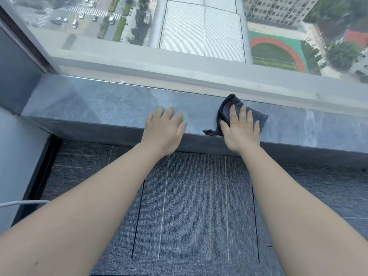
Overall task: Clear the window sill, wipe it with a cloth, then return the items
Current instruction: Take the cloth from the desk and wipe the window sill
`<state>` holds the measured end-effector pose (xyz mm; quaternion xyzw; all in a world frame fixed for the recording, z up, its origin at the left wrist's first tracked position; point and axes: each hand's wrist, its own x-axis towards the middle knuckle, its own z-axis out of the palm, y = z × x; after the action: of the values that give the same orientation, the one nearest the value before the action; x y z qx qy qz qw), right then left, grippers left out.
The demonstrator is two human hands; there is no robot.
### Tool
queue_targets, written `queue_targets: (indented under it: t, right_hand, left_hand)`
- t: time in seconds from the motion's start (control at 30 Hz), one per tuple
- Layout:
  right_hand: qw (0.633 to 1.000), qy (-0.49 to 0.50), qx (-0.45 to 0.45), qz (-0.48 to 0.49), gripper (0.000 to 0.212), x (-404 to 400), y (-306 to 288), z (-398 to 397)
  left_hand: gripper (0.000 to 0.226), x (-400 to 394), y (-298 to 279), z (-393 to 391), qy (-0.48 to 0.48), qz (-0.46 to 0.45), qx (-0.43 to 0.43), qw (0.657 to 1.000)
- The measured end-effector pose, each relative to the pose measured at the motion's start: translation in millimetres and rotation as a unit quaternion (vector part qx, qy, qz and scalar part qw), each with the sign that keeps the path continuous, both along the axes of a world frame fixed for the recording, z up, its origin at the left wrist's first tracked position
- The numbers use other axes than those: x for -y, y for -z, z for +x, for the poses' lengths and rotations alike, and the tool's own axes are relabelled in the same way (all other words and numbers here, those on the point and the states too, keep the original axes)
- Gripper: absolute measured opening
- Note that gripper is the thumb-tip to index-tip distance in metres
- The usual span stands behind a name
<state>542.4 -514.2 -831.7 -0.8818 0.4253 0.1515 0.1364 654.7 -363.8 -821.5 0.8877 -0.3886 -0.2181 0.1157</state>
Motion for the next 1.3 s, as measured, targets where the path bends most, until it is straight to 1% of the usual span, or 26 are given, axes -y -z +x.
queue_targets:
  t: [0.1, 0.23, 0.33, 0.47, 0.57, 0.63, 0.73, 0.93, 1.13, 1.2, 1.3]
  right_hand:
    - [0.999, 0.04, -0.008, 0.001, 0.06, 24.6, -1.1, -21.3]
    - [0.999, 0.04, -0.004, -0.001, 0.059, 35.1, 0.4, -13.8]
    - [1.0, -0.025, 0.007, -0.005, 0.058, 31.7, 2.8, 3.6]
    - [0.984, -0.173, 0.039, -0.009, 0.057, 23.0, 5.6, 6.3]
    - [0.974, -0.223, 0.042, 0.003, 0.056, 26.8, 4.4, -7.6]
    - [0.975, -0.219, 0.041, 0.005, 0.057, 33.0, 5.2, -19.5]
    - [0.983, -0.179, 0.041, 0.006, 0.058, 49.7, 5.8, -42.8]
    - [0.997, -0.071, 0.015, 0.005, 0.059, 98.7, 2.4, -94.9]
    - [1.0, -0.011, -0.006, 0.014, 0.058, 119.2, -1.6, -95.4]
    - [0.999, -0.029, -0.006, 0.022, 0.057, 119.1, -4.8, -87.0]
    - [0.992, -0.124, 0.026, 0.029, 0.057, 111.6, -5.5, -80.3]
  left_hand:
    - [0.045, 11.6, 1.5, -12.6, -0.007, 0.007, 0.01, 1.0]
    - [0.047, 26.8, 2.4, -27.2, -0.019, 0.015, 0.019, 1.0]
    - [0.047, 30.8, 3.3, -32.6, -0.031, 0.008, 0.019, 0.999]
    - [0.046, 26.6, 4.5, -39.2, -0.04, 0.003, 0.034, 0.999]
    - [0.046, 29.5, 3.6, -48.1, -0.045, 0.009, 0.045, 0.998]
    - [0.054, 36.1, 0.4, -57.7, -0.053, 0.004, 0.052, 0.997]
    - [0.048, 52.6, -1.6, -74.4, -0.053, -0.001, 0.062, 0.997]
    - [0.049, 89.8, 1.1, -105.2, -0.018, 0.0, 0.057, 0.998]
    - [0.047, 113.3, 2.4, -122.3, 0.009, 0.012, 0.057, 0.998]
    - [0.048, 116.8, 3.0, -125.6, 0.011, 0.018, 0.061, 0.998]
    - [0.048, 119.7, 4.0, -129.5, 0.007, 0.022, 0.071, 0.997]
